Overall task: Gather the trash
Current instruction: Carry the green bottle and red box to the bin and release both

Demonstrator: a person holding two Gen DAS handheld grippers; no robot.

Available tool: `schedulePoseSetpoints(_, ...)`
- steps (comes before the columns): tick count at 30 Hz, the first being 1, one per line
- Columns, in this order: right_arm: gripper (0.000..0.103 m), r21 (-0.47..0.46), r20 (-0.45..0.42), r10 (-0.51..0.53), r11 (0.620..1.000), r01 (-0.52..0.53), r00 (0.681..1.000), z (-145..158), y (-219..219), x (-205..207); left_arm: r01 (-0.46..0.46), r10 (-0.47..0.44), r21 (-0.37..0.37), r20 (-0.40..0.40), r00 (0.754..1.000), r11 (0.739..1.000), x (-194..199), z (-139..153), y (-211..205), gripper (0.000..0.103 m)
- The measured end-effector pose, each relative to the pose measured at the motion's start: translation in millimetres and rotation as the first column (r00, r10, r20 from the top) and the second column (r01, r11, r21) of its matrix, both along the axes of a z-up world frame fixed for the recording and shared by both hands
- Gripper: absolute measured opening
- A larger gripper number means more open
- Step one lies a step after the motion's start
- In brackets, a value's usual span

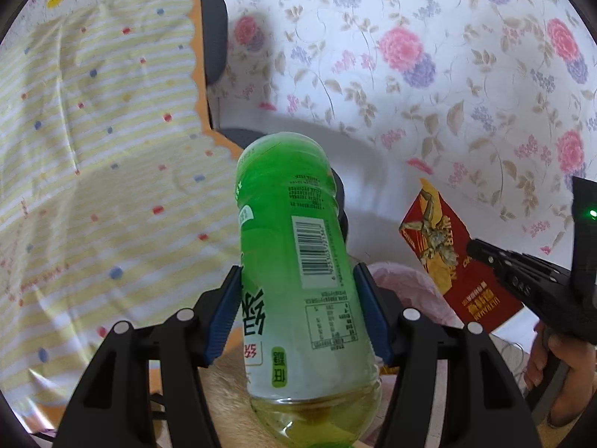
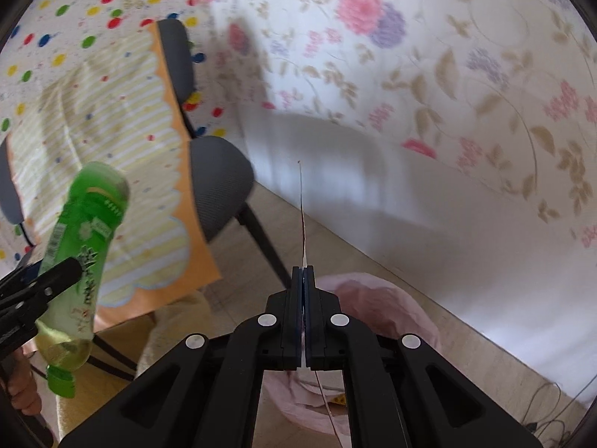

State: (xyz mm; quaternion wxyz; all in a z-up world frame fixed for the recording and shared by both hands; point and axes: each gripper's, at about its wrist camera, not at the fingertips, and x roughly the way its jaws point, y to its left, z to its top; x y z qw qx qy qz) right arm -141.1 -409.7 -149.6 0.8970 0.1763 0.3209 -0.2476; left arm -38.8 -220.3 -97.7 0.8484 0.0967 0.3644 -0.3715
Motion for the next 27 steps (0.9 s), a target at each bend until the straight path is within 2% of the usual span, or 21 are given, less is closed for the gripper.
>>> schedulePoseSetpoints(4, 0.008, 0.007, -0.026, -0.039, 0.999, 0.039, 0.999, -18, -18, 4, -0.005, 0.005, 0.021, -0.022, 1.000, 1.000, 2, -7, -2, 0.059)
schedulePoseSetpoints(8, 0.024, 0.063, -0.010, -0.010, 0.998, 0.011, 1.000, -26, -22, 9, -0.008, 0.009, 0.028, -0.028, 1.000, 1.000, 3, -9, -5, 0.059)
schedulePoseSetpoints(17, 0.025, 0.068, 0.063, 0.015, 0.998, -0.019, 0.998, -3, -13, -3, 0.039, -0.037, 0.023, -0.049, 0.998, 0.999, -7, -19, -10, 0.059)
schedulePoseSetpoints(22, 0.025, 0.058, 0.098, 0.021, 0.998, -0.027, 0.995, 10, -9, -12, 0.120, -0.120, 0.008, -0.069, 0.990, 0.993, -22, -26, -30, 0.059)
schedulePoseSetpoints(27, 0.025, 0.041, 0.134, -0.004, 0.999, -0.002, 0.991, 23, -16, -32, 0.230, -0.228, 0.013, -0.081, 0.970, 0.973, -41, -32, -70, 0.059)
